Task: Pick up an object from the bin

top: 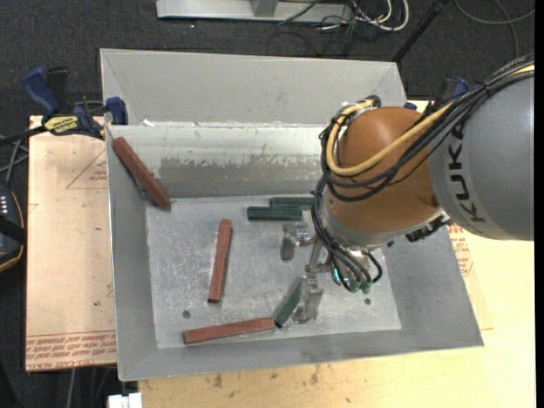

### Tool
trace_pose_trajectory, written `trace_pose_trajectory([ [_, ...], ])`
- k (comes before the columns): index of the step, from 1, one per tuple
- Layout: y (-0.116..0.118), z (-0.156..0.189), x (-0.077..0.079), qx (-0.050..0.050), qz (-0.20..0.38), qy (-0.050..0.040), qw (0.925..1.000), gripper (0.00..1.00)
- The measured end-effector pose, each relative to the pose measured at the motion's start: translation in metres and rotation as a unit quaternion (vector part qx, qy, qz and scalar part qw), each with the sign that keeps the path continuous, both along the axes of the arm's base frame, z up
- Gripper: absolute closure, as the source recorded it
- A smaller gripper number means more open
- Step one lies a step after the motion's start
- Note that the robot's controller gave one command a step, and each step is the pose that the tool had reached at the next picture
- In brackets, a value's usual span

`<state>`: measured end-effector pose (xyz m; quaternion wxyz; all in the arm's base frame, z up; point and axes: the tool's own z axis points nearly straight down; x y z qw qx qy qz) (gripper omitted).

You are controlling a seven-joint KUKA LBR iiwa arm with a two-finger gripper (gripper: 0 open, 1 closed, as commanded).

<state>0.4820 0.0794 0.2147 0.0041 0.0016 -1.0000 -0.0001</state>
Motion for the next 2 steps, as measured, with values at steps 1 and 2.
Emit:
trace_pose_trajectory([
  [1,-0.001,0.004,0.002,0.0,-0.002,-0.0041,1.0,0.0],
  [2,-0.011,-0.038,0.005,0.001,0.055,-0.0062,0.9985,0.0],
])
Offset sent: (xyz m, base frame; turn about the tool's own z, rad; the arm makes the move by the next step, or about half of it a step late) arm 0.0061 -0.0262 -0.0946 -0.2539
